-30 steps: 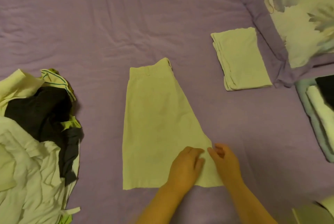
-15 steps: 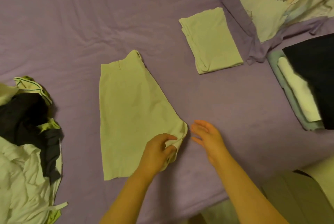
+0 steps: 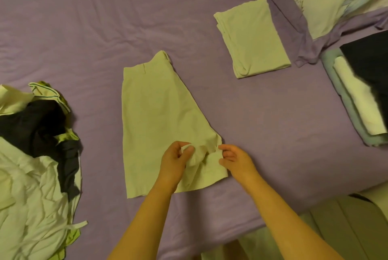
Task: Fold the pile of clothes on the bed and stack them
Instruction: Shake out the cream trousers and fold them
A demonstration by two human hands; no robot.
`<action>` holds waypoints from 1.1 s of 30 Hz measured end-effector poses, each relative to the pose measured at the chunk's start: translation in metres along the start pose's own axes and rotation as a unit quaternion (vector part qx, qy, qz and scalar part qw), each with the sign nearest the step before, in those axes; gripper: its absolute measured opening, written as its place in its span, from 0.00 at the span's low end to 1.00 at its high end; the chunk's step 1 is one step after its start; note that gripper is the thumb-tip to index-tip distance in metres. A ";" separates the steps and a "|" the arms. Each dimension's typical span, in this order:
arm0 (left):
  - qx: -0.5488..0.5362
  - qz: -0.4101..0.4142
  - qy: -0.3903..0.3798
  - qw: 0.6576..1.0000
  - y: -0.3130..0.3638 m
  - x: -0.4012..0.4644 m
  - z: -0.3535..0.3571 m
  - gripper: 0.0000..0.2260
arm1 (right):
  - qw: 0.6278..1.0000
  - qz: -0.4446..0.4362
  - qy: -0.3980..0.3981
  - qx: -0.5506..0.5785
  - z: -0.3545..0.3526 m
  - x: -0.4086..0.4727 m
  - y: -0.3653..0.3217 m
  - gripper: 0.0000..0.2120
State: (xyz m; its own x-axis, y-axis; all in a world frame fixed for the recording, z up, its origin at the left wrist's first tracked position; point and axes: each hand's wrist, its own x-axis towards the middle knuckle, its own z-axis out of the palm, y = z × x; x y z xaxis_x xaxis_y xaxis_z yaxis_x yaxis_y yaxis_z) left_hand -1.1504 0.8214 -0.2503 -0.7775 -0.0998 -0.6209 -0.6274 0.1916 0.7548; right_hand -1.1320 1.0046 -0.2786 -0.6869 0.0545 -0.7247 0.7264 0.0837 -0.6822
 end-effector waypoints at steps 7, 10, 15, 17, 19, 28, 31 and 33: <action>0.015 0.034 0.114 0.993 0.003 0.014 -0.029 0.03 | 0.997 -0.015 0.062 -0.053 -0.018 0.010 0.019 0.10; 0.042 0.054 0.096 0.993 0.006 0.015 -0.025 0.04 | 0.979 -0.103 0.131 -0.121 -0.004 0.007 0.005 0.13; 0.085 0.093 0.069 0.990 0.013 0.012 -0.018 0.07 | 0.874 -0.275 0.135 -0.378 0.021 -0.004 -0.013 0.17; 0.109 0.096 0.063 0.987 0.013 0.011 -0.017 0.12 | 0.883 -0.275 0.150 -0.349 0.018 0.002 -0.019 0.07; 0.133 0.087 0.056 0.986 0.011 0.011 -0.016 0.18 | 0.937 -0.215 0.127 -0.245 0.006 0.009 -0.025 0.02; 0.359 0.120 -0.099 0.920 -0.025 0.020 0.007 0.17 | 0.999 -0.014 0.041 -0.001 -0.045 0.030 -0.031 0.07; 0.474 0.108 -0.133 0.863 -0.044 0.019 0.011 0.23 | 0.998 0.021 0.022 0.052 -0.046 0.037 -0.025 0.04; 0.497 0.121 -0.143 0.847 -0.051 0.019 0.014 0.25 | 0.992 0.056 0.020 0.115 -0.045 0.040 -0.023 0.07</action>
State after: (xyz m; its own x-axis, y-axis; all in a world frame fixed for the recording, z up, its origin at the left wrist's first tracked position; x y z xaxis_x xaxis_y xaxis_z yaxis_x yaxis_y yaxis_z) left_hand -1.1331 0.8237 -0.3035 -0.7466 0.2729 -0.6067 0.0053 0.9144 0.4048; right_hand -1.1774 1.0494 -0.2876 -0.5992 0.0903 -0.7955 0.7808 -0.1537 -0.6056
